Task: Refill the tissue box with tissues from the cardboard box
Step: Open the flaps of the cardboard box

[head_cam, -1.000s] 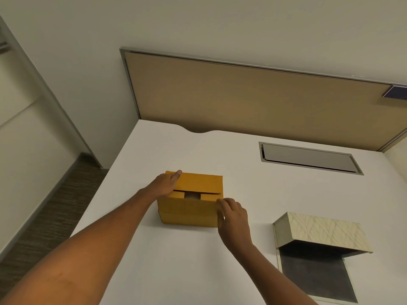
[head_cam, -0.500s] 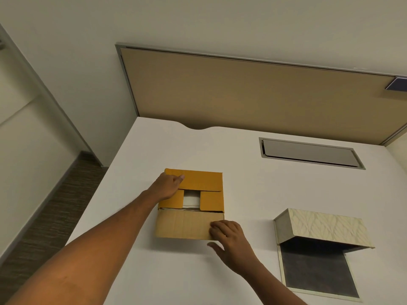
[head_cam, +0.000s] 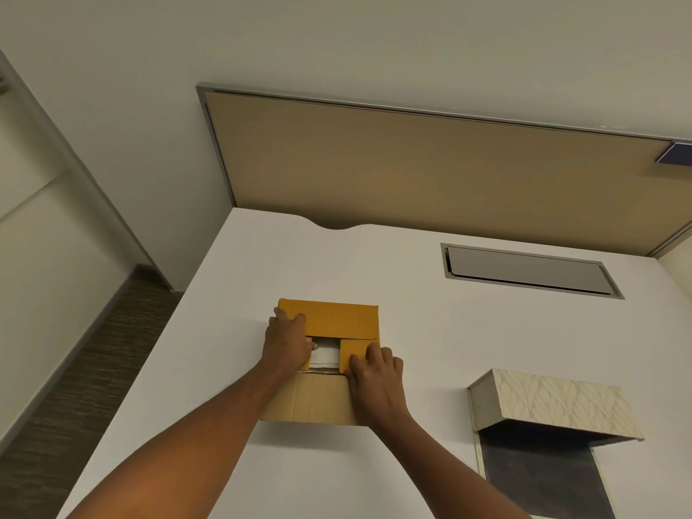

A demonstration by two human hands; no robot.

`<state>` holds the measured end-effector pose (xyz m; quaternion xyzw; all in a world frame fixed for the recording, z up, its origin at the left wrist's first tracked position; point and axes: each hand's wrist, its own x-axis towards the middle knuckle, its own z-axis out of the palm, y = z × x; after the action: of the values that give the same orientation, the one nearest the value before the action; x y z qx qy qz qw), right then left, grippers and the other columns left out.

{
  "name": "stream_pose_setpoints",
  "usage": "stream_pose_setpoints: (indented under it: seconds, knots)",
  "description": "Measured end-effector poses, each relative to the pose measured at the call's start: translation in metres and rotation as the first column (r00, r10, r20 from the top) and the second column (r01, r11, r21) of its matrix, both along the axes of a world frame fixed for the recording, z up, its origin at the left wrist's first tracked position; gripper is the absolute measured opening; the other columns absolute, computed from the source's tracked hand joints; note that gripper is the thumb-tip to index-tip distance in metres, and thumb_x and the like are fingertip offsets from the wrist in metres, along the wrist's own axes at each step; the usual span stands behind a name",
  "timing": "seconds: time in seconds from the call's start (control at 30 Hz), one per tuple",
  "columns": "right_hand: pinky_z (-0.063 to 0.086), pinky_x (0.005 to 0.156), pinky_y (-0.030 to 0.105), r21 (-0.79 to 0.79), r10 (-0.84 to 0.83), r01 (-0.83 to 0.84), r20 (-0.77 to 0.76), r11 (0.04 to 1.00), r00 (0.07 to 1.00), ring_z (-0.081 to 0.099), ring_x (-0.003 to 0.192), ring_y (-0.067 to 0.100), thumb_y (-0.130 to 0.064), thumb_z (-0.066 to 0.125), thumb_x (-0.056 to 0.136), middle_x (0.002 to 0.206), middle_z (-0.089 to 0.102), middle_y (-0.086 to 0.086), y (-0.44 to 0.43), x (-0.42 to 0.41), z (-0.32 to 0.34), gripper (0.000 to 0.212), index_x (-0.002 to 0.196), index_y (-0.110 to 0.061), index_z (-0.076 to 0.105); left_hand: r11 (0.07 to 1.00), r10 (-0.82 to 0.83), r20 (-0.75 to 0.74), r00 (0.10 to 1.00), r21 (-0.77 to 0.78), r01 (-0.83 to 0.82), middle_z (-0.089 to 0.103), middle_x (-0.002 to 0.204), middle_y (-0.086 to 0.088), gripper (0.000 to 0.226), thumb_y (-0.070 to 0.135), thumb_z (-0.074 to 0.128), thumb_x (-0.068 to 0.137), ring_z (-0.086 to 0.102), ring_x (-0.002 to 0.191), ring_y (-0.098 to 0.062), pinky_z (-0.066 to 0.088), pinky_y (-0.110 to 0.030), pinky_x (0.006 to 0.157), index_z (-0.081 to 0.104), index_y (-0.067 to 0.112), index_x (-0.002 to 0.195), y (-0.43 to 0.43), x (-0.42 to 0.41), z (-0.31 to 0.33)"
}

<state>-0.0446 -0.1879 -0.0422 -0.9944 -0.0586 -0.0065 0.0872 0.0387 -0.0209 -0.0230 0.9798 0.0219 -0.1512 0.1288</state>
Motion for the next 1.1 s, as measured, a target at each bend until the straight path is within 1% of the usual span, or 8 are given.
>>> stream_pose_setpoints:
  seconds: [0.1,0.27,0.43,0.53,0.73,0.9,1.03,1.1]
  knots:
    - [0.051,0.086,0.053,0.001,-0.031,0.031,0.017,1.000,0.999,0.061,0.109,0.038,-0.038,0.072,0.081,0.119,0.063,0.016,0.000,0.001,-0.006,0.027,0.103,-0.023,0.070,0.999,0.035,0.064,0.997,0.014,-0.036,0.025,0.151,-0.027,0.071,0.042,0.065,0.084,0.032,0.137,-0.040,0.036,-0.042,0.111,0.035,0.008,0.138,-0.002,-0.002,-0.006]
    - [0.028,0.111,0.055,0.089,-0.046,0.057,-0.114,0.994,0.992,0.028,0.141,0.037,-0.043,0.044,0.097,0.154,0.031,0.015,-0.001,0.003,-0.011,0.050,0.144,-0.025,0.039,0.996,-0.018,0.173,0.985,0.086,0.004,0.017,0.156,-0.023,0.094,0.057,0.062,0.078,0.014,0.145,-0.041,0.017,-0.046,0.119,0.020,0.008,0.147,-0.002,0.004,-0.008]
    - [0.030,0.110,0.051,0.090,-0.086,0.101,-0.153,0.991,0.984,0.028,0.140,0.032,-0.045,0.040,0.098,0.149,0.035,0.012,0.000,0.004,-0.011,0.051,0.144,-0.026,0.035,0.976,-0.205,0.253,0.945,0.121,0.179,0.045,0.143,-0.016,0.060,0.049,0.055,0.085,0.034,0.137,-0.037,0.026,-0.044,0.116,0.051,0.010,0.131,-0.001,0.025,0.008]
    - [0.036,0.106,0.052,0.087,-0.087,0.100,-0.143,0.991,0.986,0.032,0.139,0.035,-0.045,0.042,0.097,0.146,0.040,0.014,0.002,0.001,-0.012,0.048,0.141,-0.025,0.041,0.963,-0.269,0.408,0.872,0.092,0.254,0.069,0.105,-0.007,0.035,0.039,0.056,0.089,0.058,0.102,-0.023,0.044,-0.034,0.093,0.070,0.009,0.104,-0.002,0.042,0.027]
    - [0.022,0.112,0.057,0.019,-0.050,0.056,-0.223,0.998,0.973,0.018,0.143,0.038,-0.049,0.047,0.095,0.155,0.022,0.012,0.001,0.003,-0.015,0.062,0.147,-0.037,0.016,0.971,-0.229,0.524,0.820,0.185,0.153,0.065,0.102,-0.009,0.020,0.021,0.063,0.088,0.055,0.091,-0.021,0.042,-0.028,0.074,0.066,0.007,0.103,-0.008,0.081,0.045]
    - [0.017,0.110,0.064,-0.024,0.005,-0.011,-0.261,1.000,0.965,0.011,0.142,0.045,-0.039,0.057,0.091,0.157,0.010,0.015,0.003,0.006,-0.012,0.076,0.144,-0.045,0.003,0.955,-0.243,0.394,0.886,0.256,0.148,0.062,0.103,-0.008,0.019,0.016,0.057,0.090,0.056,0.092,-0.019,0.045,-0.027,0.074,0.065,0.010,0.106,-0.017,0.099,0.033]
    - [0.021,0.109,0.066,-0.009,0.033,-0.037,-0.289,0.999,0.957,0.005,0.142,0.047,-0.037,0.053,0.094,0.159,0.003,0.014,0.007,0.008,-0.010,0.068,0.144,-0.045,0.007,0.969,-0.205,0.211,0.956,0.181,0.168,0.059,0.124,-0.010,0.047,0.051,0.047,0.091,0.054,0.114,-0.027,0.045,-0.039,0.094,0.058,0.016,0.121,-0.021,0.097,0.011]
    - [0.023,0.108,0.065,-0.003,0.042,-0.045,-0.320,0.999,0.946,0.001,0.142,0.048,-0.038,0.055,0.093,0.159,0.001,0.012,0.009,0.008,-0.010,0.066,0.143,-0.042,0.012,0.970,-0.198,0.068,0.978,0.159,0.185,0.045,0.144,-0.010,0.067,0.066,0.043,0.085,0.039,0.133,-0.033,0.030,-0.051,0.110,0.044,0.022,0.135,-0.018,0.094,0.000]
